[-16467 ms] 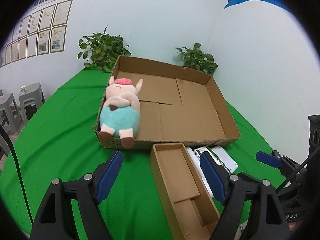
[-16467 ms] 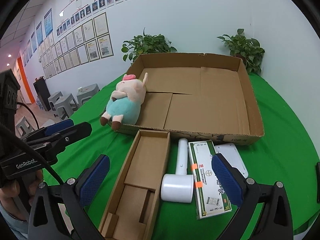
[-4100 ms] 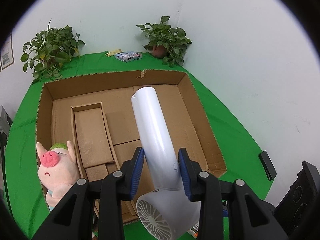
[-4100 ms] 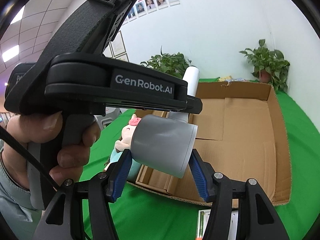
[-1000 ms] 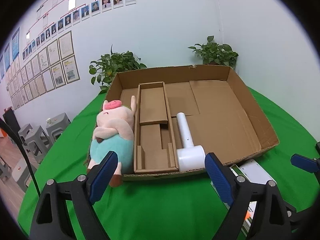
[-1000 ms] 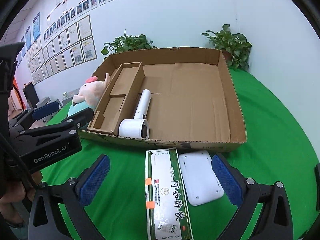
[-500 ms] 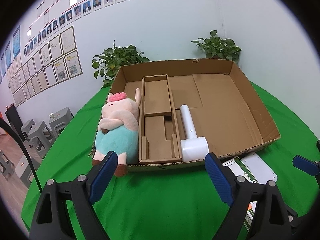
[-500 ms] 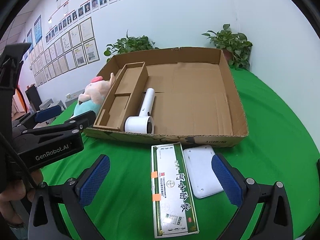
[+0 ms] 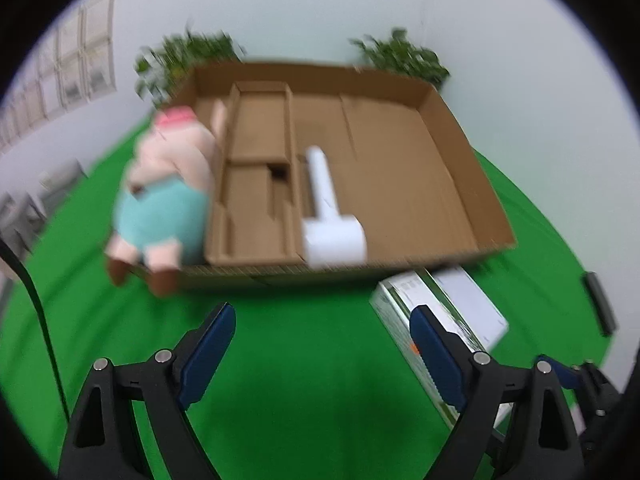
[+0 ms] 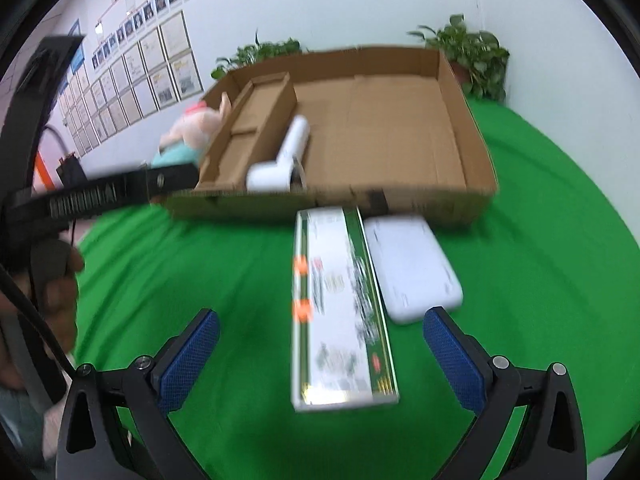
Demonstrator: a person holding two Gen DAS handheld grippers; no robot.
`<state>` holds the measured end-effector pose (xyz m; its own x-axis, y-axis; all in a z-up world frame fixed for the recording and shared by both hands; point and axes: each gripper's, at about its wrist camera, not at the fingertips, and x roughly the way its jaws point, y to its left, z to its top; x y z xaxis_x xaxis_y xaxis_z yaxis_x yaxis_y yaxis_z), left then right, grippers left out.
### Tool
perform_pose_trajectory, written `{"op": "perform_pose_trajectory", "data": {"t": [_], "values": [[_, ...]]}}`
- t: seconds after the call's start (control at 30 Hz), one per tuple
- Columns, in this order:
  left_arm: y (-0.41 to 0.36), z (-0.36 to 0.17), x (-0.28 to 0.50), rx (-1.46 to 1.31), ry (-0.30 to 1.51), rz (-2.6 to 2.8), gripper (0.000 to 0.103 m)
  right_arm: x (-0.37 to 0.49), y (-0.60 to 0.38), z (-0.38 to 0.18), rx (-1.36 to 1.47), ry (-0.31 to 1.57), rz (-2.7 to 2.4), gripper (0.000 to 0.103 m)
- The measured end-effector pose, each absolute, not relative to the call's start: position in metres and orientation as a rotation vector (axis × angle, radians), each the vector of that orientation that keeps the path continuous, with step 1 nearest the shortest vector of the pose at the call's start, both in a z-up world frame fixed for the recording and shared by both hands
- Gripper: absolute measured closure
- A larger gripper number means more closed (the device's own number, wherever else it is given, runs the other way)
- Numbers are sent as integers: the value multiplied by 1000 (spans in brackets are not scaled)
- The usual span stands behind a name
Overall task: Organize objects
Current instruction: 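Move the right tool to the green-and-white medicine box and close on it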
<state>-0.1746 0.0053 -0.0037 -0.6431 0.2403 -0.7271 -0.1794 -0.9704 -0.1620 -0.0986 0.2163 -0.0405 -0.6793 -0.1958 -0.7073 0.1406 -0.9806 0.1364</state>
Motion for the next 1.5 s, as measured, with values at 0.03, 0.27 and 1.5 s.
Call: {"op": "perform_pose_trajectory", "data": {"t": [0.03,0.27,1.5], "values": [[7,-10,-177,-1224,-130,2605,14,-96,221,-45,1169,-116,-2726,1],[21,-39,-183,-1320,-214,2437,14,-98,229,-60,1253,-133,-2697,3],[-21,-70,-165,-1324,-521,2196,21,-83,155,-63,1283,-319,-2401,44]]}}
